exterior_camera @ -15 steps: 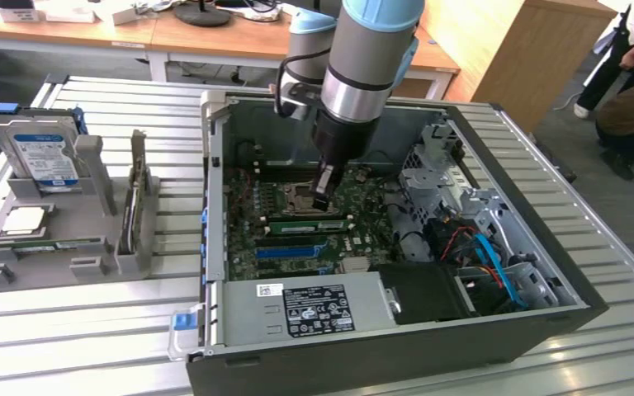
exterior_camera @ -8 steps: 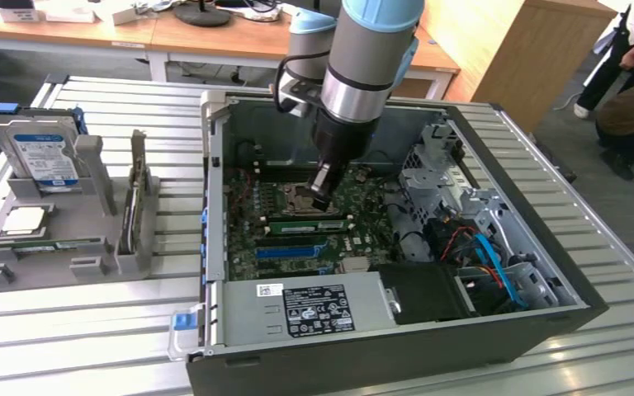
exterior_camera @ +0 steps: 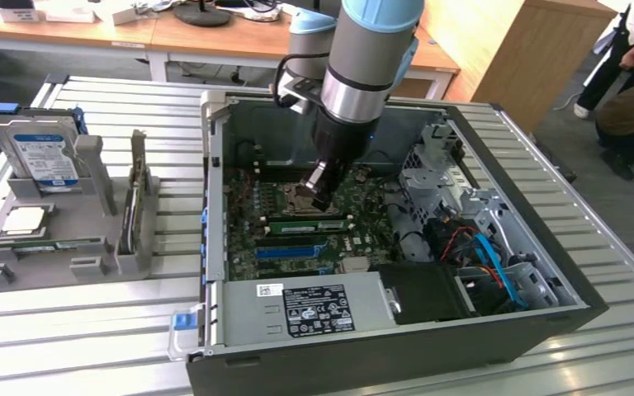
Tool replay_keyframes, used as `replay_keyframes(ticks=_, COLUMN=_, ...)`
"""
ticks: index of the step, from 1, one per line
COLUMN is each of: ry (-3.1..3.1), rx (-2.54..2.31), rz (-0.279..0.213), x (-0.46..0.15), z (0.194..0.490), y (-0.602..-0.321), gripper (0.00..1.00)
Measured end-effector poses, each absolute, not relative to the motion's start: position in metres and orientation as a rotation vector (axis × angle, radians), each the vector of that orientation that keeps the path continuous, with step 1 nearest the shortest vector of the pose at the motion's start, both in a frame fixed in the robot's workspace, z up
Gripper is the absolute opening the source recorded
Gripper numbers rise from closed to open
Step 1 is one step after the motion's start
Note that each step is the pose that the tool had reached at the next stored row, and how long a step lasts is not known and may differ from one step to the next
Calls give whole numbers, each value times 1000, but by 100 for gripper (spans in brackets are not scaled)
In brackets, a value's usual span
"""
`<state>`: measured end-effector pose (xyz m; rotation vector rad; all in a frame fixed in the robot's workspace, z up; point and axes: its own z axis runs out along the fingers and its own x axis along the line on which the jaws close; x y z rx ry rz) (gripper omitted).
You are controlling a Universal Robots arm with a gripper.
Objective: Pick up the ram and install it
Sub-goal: 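Press down the ram until it locks into place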
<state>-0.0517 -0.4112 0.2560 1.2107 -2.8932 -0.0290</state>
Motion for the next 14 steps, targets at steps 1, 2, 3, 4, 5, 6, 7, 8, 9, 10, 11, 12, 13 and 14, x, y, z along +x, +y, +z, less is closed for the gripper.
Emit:
replay_keyframes(ticks=1, ry=-2904, rx=1185, rz=-29, x=-52, z=256, y=-411, gripper=11)
replay_keyframes(ticks=2, ry=-2914, rx=1161, rz=-29, x=-52, z=256, y=-411, gripper=11)
replay_keyframes(ticks=3, ry=-2924, rx=1136, rz=-29, x=-52, z=256, y=-411, gripper=11)
replay_keyframes(ticks=4, ry=-2934, rx=1110, rz=-29, x=-52, z=256, y=-411, gripper=11)
replay_keyframes(ticks=5, ry=-2943, rx=1085, rz=-29, x=-52, z=256, y=-411, gripper=11)
replay_keyframes(ticks=6, ry=-2953, rx=1060, rz=-29, x=-52, z=256, y=-411, gripper=11)
replay_keyframes(ticks=7, ry=-2962, rx=1035, rz=-29, x=-52, z=256, y=-411, gripper=11)
replay_keyframes(ticks=8, ry=-2971, rx=1010, rz=-29, x=-52, z=256, y=-411, gripper=11)
replay_keyframes(ticks=9, ry=-2979, rx=985, rz=-29, x=-52, z=256, y=-411, gripper=11)
replay_keyframes(ticks=10, ry=-2988, rx=959, rz=-29, x=-52, z=256, y=-411, gripper=11)
replay_keyframes(ticks=11, ry=-2996, rx=932, rz=-29, x=-52, z=256, y=-411, gripper=11)
replay_keyframes(ticks=12, ry=-3004, rx=907, rz=-29, x=-52, z=256, y=-411, gripper=11)
replay_keyframes(ticks=13, ry=-3012, rx=881, rz=-29, x=-52, z=256, y=-411, gripper=11)
replay_keyframes(ticks=14, ry=-3020, rx=855, rz=-29, x=-52, z=256, y=-411, gripper=11)
